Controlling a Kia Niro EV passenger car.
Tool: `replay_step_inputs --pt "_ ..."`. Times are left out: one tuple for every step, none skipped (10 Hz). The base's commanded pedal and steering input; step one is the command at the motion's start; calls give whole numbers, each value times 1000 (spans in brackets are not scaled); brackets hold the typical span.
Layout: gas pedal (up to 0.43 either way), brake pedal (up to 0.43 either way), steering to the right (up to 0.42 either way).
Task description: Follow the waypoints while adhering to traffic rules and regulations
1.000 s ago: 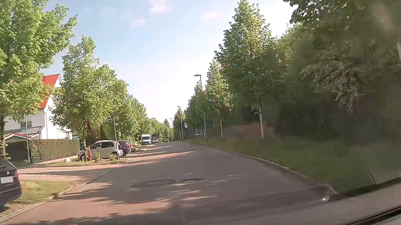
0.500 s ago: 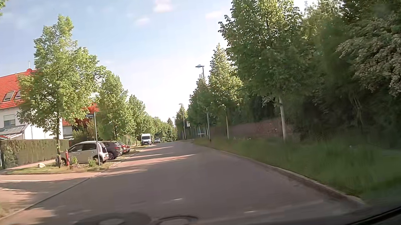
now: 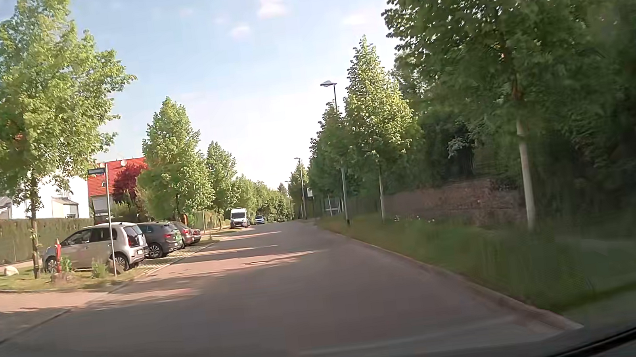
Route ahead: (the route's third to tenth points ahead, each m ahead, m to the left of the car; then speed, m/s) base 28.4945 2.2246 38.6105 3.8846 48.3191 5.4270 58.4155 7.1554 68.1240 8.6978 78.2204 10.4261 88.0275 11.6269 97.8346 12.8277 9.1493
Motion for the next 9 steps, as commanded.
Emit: replay_step_inputs --pt "79 0 -38" --pt "79 0 -43" --pt "67 0 -42" --pt "59 0 -41" --pt "59 0 -42" --pt "59 0 -42" --pt "59 0 -42" --pt "59 0 -44" --pt "59 0 -46"
